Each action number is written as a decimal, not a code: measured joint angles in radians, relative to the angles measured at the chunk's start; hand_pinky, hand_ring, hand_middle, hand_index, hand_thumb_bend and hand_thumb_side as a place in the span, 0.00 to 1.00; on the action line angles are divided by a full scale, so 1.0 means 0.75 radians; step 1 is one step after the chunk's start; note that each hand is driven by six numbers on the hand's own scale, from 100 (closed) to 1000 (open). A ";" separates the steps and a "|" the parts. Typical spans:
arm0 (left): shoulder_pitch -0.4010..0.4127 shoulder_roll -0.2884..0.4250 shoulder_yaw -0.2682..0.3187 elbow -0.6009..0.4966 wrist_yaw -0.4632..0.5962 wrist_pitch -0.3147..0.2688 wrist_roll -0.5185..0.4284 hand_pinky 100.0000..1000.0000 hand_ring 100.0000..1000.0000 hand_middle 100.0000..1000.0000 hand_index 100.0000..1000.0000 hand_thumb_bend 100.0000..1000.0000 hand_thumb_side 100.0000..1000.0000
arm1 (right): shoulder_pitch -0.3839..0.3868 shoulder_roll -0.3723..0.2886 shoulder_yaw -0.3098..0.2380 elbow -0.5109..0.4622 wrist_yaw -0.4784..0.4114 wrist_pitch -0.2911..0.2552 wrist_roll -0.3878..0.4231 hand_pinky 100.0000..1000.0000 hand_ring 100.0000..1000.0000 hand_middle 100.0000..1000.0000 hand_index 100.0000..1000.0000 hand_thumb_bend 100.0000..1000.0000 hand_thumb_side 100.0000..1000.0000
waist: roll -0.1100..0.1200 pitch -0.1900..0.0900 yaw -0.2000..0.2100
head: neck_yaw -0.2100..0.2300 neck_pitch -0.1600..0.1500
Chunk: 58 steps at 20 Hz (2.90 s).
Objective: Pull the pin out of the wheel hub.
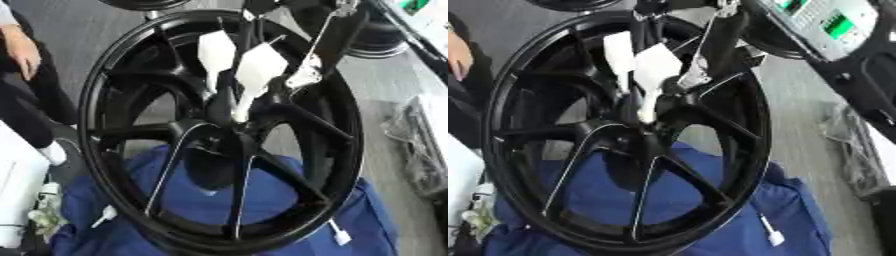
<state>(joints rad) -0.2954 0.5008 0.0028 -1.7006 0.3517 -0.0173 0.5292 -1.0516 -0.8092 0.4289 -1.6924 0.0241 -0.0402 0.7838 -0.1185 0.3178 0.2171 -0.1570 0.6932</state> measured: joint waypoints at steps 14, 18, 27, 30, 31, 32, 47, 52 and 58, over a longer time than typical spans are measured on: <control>0.000 0.000 0.001 0.000 0.000 0.000 0.000 0.67 0.78 0.68 0.68 0.12 0.88 | 0.451 -0.184 -0.456 0.011 0.106 0.077 -0.348 0.74 0.54 0.39 0.46 0.30 0.00 | 0.008 0.000 -0.018 | 0.009 -0.001; 0.001 0.000 0.002 0.000 0.000 -0.001 0.001 0.67 0.78 0.67 0.68 0.12 0.88 | 0.565 -0.212 -0.556 0.131 0.209 0.096 -0.439 0.74 0.55 0.40 0.48 0.32 0.00 | 0.010 0.000 -0.027 | 0.021 -0.001; 0.012 0.000 0.010 0.000 0.000 -0.005 0.007 0.67 0.78 0.68 0.68 0.12 0.88 | 0.715 -0.242 -0.693 0.337 0.408 0.147 -0.528 0.78 0.67 0.60 0.68 0.45 0.03 | 0.006 0.000 -0.039 | 0.041 -0.001; 0.013 0.000 0.010 0.000 0.000 -0.005 0.008 0.67 0.78 0.68 0.68 0.12 0.88 | 0.723 -0.242 -0.718 0.404 0.481 0.172 -0.517 0.81 0.75 0.71 0.76 0.51 0.13 | 0.006 0.000 -0.040 | 0.042 -0.001; 0.013 0.000 0.010 0.000 0.000 -0.005 0.008 0.67 0.78 0.68 0.68 0.12 0.88 | 0.723 -0.242 -0.725 0.422 0.503 0.180 -0.513 0.81 0.76 0.73 0.77 0.52 0.15 | 0.006 0.000 -0.040 | 0.042 -0.001; 0.013 0.000 0.010 0.000 0.000 -0.005 0.008 0.67 0.78 0.68 0.68 0.12 0.88 | 0.722 -0.242 -0.732 0.437 0.523 0.187 -0.511 0.82 0.77 0.74 0.79 0.54 0.17 | 0.007 0.000 -0.040 | 0.042 -0.001; 0.016 0.000 0.010 0.000 0.000 -0.004 0.008 0.67 0.79 0.68 0.68 0.11 0.89 | 0.651 -0.167 -0.758 0.490 0.264 0.235 -0.846 0.79 0.67 0.69 0.74 0.35 0.30 | 0.011 0.000 -0.030 | 0.039 -0.003; 0.016 0.000 0.009 0.000 0.000 -0.002 0.006 0.67 0.79 0.68 0.68 0.11 0.89 | 0.587 -0.093 -0.701 0.488 -0.029 0.276 -1.071 0.79 0.67 0.70 0.75 0.36 0.33 | 0.014 0.000 -0.022 | 0.032 -0.012; 0.011 -0.001 0.009 0.000 0.000 -0.002 0.003 0.67 0.79 0.68 0.68 0.11 0.89 | 0.548 0.049 -0.668 0.480 -0.270 0.257 -1.264 0.78 0.63 0.68 0.74 0.38 0.26 | 0.017 0.000 -0.013 | 0.031 -0.015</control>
<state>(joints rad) -0.2875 0.5003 0.0095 -1.7006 0.3517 -0.0190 0.5312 -0.6407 -0.7722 -0.0719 -1.3326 -0.1783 0.1528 -0.1642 -0.1058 0.3177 0.2071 -0.1341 0.6817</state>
